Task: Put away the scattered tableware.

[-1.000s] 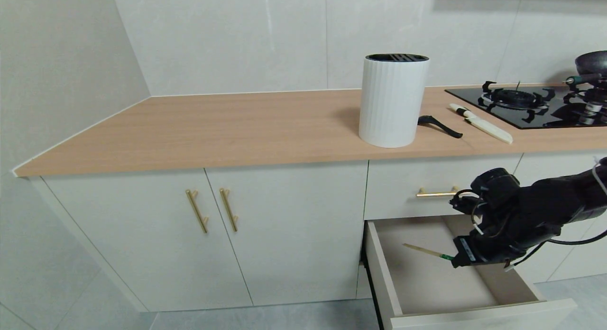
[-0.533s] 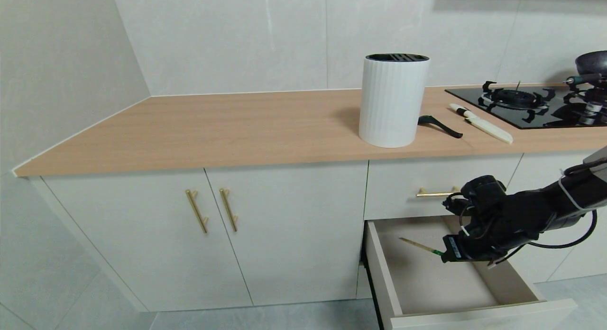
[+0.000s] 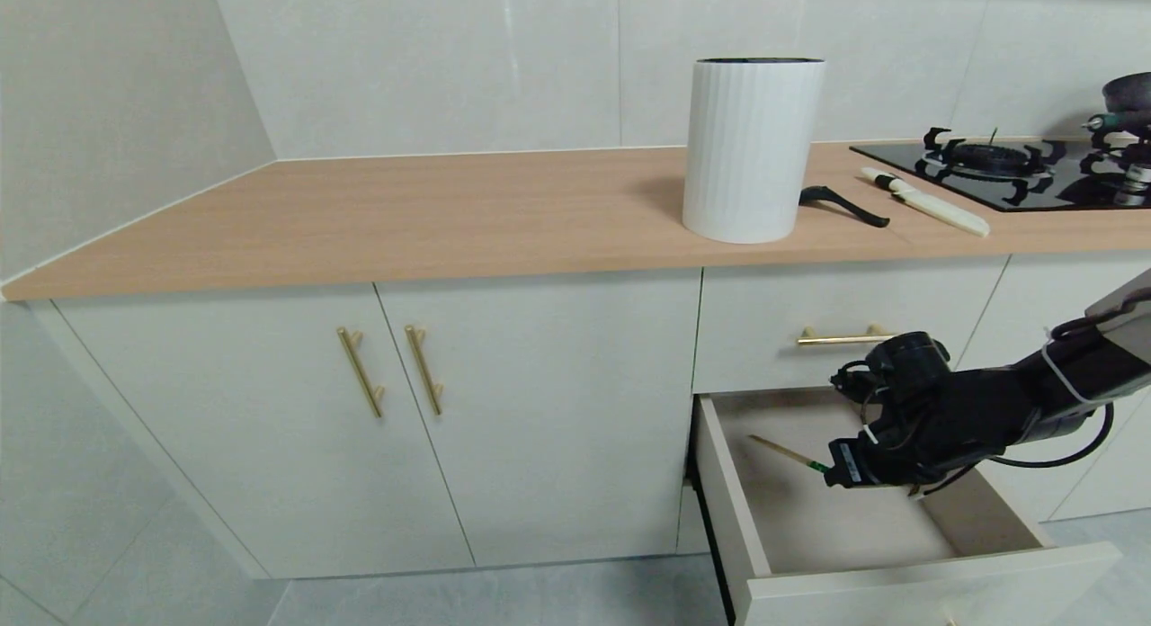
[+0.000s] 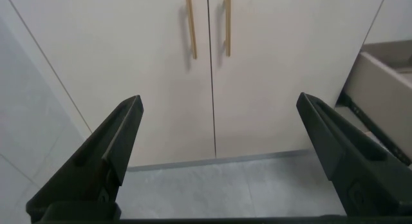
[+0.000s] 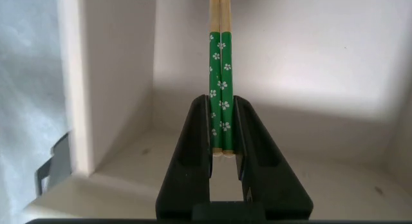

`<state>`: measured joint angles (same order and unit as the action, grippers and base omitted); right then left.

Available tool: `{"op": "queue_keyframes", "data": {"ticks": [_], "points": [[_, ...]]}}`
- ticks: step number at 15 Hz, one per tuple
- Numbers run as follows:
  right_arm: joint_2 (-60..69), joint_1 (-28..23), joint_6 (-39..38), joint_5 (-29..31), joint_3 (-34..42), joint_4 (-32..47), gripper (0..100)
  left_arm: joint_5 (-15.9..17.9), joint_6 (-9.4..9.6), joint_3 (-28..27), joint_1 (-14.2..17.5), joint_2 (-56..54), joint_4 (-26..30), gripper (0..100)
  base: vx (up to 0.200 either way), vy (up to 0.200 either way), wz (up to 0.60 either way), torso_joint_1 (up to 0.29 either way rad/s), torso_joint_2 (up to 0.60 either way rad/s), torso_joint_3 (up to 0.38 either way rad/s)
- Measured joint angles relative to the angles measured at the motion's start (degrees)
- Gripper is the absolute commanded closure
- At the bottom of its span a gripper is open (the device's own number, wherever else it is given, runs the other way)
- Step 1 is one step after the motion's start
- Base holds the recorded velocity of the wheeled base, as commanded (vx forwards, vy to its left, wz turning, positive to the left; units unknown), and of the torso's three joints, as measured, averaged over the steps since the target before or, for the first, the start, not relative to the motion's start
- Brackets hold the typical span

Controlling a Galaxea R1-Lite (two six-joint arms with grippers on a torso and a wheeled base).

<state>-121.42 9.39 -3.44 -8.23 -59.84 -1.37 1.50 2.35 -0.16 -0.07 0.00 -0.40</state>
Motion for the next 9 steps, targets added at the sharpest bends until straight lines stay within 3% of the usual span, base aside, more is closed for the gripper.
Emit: {"op": "queue_keyframes", "data": {"ticks": [3,6,9], "points": [[-0.13,0.0,0.16,-0.04,-0.99,0.0,100,-0.02,0.02,-0.02,-0.04,0.0,0.0,0,0.0,0.0,0.0,-0.048,0.35,0.3],[-0.55,0.09,0.0,-0.02,-2.28,-1.48,100,0.0,0.0,-0.02,-0.02,0.0,-0.02,0,0.0,0.0,0.0,-0.01,0.07,0.057],[-2.1,0.3,-1.49,0.21,-2.72,-8.86,100,0.0,0.02,-0.02,-0.02,0.0,-0.02,0,0.0,0.0,0.0,0.0,0.0,0.0]]}}
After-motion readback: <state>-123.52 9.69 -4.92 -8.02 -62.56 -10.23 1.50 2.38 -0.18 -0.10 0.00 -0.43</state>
